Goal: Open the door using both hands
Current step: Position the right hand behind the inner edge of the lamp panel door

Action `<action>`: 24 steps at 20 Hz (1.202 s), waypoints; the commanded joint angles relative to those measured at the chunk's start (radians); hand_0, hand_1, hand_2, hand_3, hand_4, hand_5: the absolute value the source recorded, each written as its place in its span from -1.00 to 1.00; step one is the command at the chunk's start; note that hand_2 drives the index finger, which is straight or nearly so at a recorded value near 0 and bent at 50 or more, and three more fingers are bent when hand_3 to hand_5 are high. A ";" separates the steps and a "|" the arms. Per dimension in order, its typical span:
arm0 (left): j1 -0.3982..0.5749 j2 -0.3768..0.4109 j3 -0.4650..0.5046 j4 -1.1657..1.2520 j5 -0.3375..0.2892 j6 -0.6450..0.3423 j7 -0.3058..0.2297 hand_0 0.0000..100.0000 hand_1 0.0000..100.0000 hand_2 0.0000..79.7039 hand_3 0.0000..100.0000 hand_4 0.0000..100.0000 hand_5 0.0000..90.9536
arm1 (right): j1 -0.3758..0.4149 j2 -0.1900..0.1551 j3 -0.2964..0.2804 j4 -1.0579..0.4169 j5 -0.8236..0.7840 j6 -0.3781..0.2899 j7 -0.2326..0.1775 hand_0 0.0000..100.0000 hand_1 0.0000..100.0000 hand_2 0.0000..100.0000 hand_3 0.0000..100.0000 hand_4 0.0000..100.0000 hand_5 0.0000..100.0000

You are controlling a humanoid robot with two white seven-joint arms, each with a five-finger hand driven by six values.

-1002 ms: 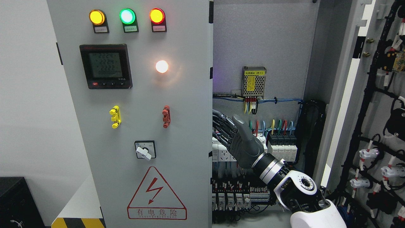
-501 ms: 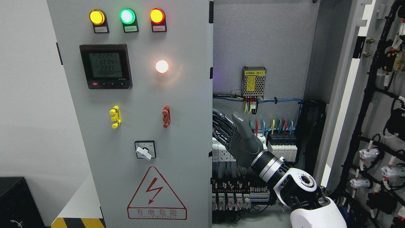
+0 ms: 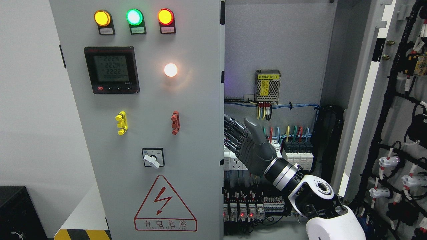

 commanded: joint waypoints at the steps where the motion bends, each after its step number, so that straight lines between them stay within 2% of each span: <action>1: 0.000 0.000 0.000 -0.015 0.000 0.000 -0.001 -0.76 0.11 -1.00 -1.00 -1.00 -1.00 | -0.001 -0.003 -0.001 0.001 -0.004 -0.001 0.013 -0.80 -0.74 -1.00 -1.00 -1.00 -1.00; 7: 0.000 0.000 0.000 -0.015 0.000 0.000 0.000 -0.76 0.11 -1.00 -1.00 -1.00 -1.00 | -0.005 -0.003 0.001 -0.002 -0.004 0.019 0.032 -0.80 -0.74 -1.00 -1.00 -1.00 -1.00; 18: 0.000 0.000 0.000 -0.015 0.000 0.000 0.000 -0.76 0.11 -1.00 -1.00 -1.00 -1.00 | -0.010 -0.002 -0.001 -0.005 -0.006 0.033 0.036 -0.80 -0.74 -1.00 -1.00 -1.00 -1.00; 21: 0.000 0.000 0.000 -0.015 0.000 0.000 0.000 -0.76 0.11 -1.00 -1.00 -1.00 -1.00 | -0.013 -0.002 -0.001 -0.006 -0.018 0.039 0.068 -0.80 -0.74 -1.00 -1.00 -1.00 -1.00; 24: 0.000 0.000 0.000 -0.015 0.000 0.000 0.000 -0.76 0.11 -1.00 -1.00 -1.00 -1.00 | -0.011 0.000 -0.004 -0.005 -0.018 0.042 0.068 -0.80 -0.74 -1.00 -1.00 -1.00 -1.00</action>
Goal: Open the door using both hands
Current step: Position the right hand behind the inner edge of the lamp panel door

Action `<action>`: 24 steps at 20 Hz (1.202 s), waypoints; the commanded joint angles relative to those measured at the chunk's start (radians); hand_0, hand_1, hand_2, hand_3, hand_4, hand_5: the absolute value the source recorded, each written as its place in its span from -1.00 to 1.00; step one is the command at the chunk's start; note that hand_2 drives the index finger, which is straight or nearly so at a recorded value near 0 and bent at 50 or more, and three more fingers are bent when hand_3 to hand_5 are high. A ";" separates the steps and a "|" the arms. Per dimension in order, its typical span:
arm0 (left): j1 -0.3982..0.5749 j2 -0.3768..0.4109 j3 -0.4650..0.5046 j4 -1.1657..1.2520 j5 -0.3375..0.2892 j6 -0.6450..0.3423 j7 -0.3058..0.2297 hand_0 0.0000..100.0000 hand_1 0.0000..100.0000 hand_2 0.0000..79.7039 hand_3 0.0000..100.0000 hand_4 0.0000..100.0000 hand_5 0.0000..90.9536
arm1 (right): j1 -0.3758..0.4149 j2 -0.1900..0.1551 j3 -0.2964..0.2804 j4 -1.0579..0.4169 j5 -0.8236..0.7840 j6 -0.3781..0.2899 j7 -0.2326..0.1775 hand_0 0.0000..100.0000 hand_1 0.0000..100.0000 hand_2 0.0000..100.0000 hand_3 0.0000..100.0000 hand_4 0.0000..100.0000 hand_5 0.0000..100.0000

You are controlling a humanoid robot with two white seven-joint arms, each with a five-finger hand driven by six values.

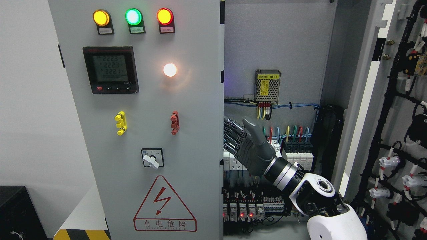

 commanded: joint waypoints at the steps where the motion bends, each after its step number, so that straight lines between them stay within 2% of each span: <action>1: 0.000 0.000 0.000 -0.015 0.000 -0.001 -0.002 -0.76 0.11 -1.00 -1.00 -1.00 -1.00 | -0.001 0.002 0.002 -0.002 -0.006 0.003 0.008 -0.80 -0.74 -1.00 -1.00 -1.00 -1.00; 6: 0.000 0.000 0.000 -0.015 0.000 0.001 -0.002 -0.76 0.11 -1.00 -1.00 -1.00 -1.00 | 0.000 0.002 0.005 -0.007 -0.008 0.004 0.013 -0.80 -0.74 -1.00 -1.00 -1.00 -1.00; 9: 0.000 0.000 0.000 -0.015 0.000 0.001 -0.004 -0.76 0.11 -1.00 -1.00 -1.00 -1.00 | -0.001 0.004 0.000 -0.010 -0.008 0.038 0.016 -0.80 -0.74 -1.00 -1.00 -1.00 -1.00; 19: 0.000 0.000 0.000 -0.015 0.000 -0.001 -0.002 -0.76 0.11 -1.00 -1.00 -1.00 -1.00 | 0.003 0.002 0.002 -0.013 -0.011 0.030 0.019 -0.80 -0.74 -1.00 -1.00 -1.00 -1.00; 21: 0.000 0.000 0.000 -0.015 0.000 -0.001 -0.002 -0.76 0.11 -1.00 -1.00 -1.00 -1.00 | 0.003 0.002 0.003 -0.023 -0.011 0.032 0.044 -0.80 -0.74 -1.00 -1.00 -1.00 -1.00; 24: 0.000 0.000 0.000 -0.015 0.000 0.001 -0.002 -0.76 0.11 -1.00 -1.00 -1.00 -1.00 | 0.003 0.002 0.002 -0.022 -0.009 0.032 0.045 -0.80 -0.74 -1.00 -1.00 -1.00 -1.00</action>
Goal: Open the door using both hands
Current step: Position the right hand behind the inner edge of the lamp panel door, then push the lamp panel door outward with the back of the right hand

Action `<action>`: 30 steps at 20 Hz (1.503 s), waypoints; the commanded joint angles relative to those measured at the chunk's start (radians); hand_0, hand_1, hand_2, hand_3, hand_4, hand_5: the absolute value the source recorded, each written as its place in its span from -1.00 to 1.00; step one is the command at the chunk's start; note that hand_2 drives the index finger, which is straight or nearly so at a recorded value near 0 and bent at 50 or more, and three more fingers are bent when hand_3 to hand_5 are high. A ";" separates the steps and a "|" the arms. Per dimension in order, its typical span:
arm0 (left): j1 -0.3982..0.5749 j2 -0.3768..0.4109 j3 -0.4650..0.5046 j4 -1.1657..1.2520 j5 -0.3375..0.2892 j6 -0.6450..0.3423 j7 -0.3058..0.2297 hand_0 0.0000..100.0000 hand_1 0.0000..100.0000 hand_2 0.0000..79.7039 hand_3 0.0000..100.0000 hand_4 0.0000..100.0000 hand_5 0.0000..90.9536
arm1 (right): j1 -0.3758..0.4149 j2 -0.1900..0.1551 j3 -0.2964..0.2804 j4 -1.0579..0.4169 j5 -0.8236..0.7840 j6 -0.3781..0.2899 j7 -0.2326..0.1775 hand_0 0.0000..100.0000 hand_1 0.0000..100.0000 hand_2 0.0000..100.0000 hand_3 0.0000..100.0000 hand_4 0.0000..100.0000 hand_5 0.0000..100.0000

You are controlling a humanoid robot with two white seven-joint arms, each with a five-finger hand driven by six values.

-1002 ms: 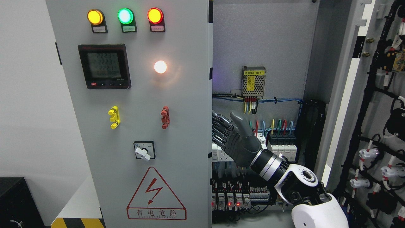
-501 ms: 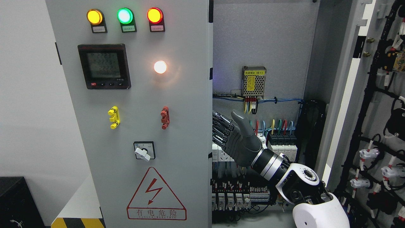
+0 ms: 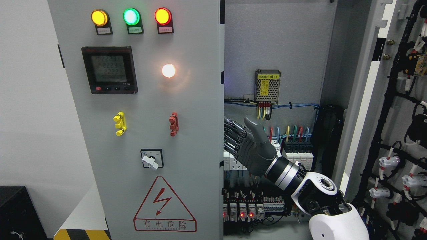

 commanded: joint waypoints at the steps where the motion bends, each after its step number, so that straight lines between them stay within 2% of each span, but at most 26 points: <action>1: 0.000 0.000 0.000 -0.015 0.000 0.006 0.000 -0.76 0.11 -1.00 -1.00 -1.00 -1.00 | 0.002 0.000 0.001 -0.008 0.001 0.000 -0.004 -0.80 -0.74 -1.00 -1.00 -1.00 -1.00; 15: 0.000 0.000 0.000 -0.015 0.000 0.006 0.000 -0.76 0.11 -1.00 -1.00 -1.00 -1.00 | 0.051 -0.009 0.017 -0.075 0.001 -0.003 -0.001 -0.80 -0.74 -1.00 -1.00 -1.00 -1.00; 24: 0.000 0.000 0.000 -0.015 0.000 0.006 0.000 -0.76 0.11 -1.00 -1.00 -1.00 -1.00 | 0.080 -0.031 0.099 -0.151 -0.002 -0.003 0.004 -0.80 -0.74 -1.00 -1.00 -1.00 -1.00; 27: 0.000 0.000 0.000 -0.015 0.000 0.006 0.000 -0.76 0.11 -1.00 -1.00 -1.00 -1.00 | 0.082 -0.034 0.106 -0.163 -0.036 -0.003 0.005 -0.80 -0.74 -1.00 -1.00 -1.00 -1.00; 30: 0.000 0.000 0.000 -0.015 0.000 0.006 -0.001 -0.76 0.11 -1.00 -1.00 -1.00 -1.00 | 0.083 -0.061 0.136 -0.192 -0.054 -0.003 0.045 -0.80 -0.74 -1.00 -1.00 -1.00 -1.00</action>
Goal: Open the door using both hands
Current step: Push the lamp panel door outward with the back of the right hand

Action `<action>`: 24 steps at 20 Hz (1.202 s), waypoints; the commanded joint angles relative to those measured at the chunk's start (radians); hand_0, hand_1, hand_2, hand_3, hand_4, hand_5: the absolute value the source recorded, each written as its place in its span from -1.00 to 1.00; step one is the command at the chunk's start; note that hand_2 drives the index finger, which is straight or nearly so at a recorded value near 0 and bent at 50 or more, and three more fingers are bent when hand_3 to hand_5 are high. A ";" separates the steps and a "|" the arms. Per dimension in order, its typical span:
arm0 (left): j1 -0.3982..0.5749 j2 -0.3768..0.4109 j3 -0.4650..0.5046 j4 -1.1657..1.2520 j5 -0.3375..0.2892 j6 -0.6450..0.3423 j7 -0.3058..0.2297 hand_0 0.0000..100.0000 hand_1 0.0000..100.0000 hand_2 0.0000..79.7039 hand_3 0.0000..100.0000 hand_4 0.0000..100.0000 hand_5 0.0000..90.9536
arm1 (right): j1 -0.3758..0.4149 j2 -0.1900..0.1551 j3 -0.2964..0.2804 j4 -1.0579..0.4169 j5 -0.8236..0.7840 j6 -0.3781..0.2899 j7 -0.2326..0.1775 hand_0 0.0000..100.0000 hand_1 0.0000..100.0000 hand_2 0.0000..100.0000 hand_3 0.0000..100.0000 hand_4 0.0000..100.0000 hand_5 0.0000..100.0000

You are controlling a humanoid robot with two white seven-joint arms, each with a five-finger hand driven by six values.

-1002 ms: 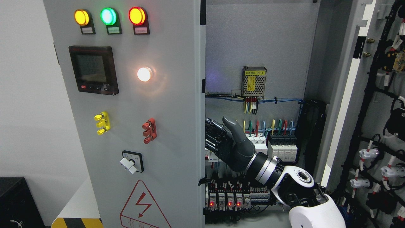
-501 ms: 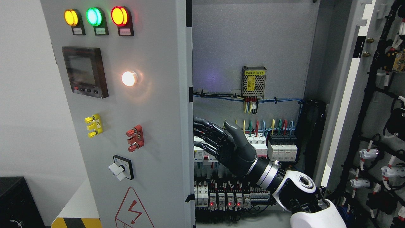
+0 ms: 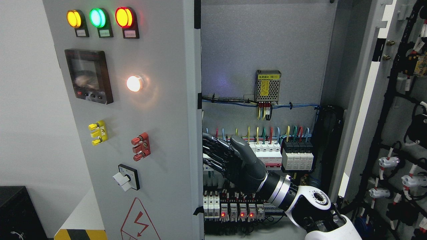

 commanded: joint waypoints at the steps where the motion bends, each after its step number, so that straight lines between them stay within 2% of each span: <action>1: 0.000 0.000 0.000 -0.015 0.000 -0.005 -0.001 -0.76 0.11 -1.00 -1.00 -1.00 -1.00 | 0.008 -0.047 0.072 -0.075 -0.029 -0.001 0.025 -0.80 -0.74 -1.00 -1.00 -1.00 -1.00; 11: 0.000 0.000 0.000 -0.015 0.000 -0.003 0.000 -0.76 0.11 -1.00 -1.00 -1.00 -1.00 | 0.022 -0.050 0.143 -0.145 -0.068 0.011 0.045 -0.80 -0.74 -1.00 -1.00 -1.00 -1.00; 19: 0.000 0.000 0.000 -0.015 0.000 -0.005 -0.001 -0.76 0.11 -1.00 -1.00 -1.00 -1.00 | 0.023 -0.050 0.158 -0.158 -0.084 0.028 0.048 -0.80 -0.74 -1.00 -1.00 -1.00 -1.00; 24: 0.000 0.000 0.000 -0.015 0.000 -0.003 -0.001 -0.76 0.11 -1.00 -1.00 -1.00 -1.00 | 0.017 -0.047 0.181 -0.167 -0.084 0.054 0.067 -0.80 -0.74 -1.00 -1.00 -1.00 -1.00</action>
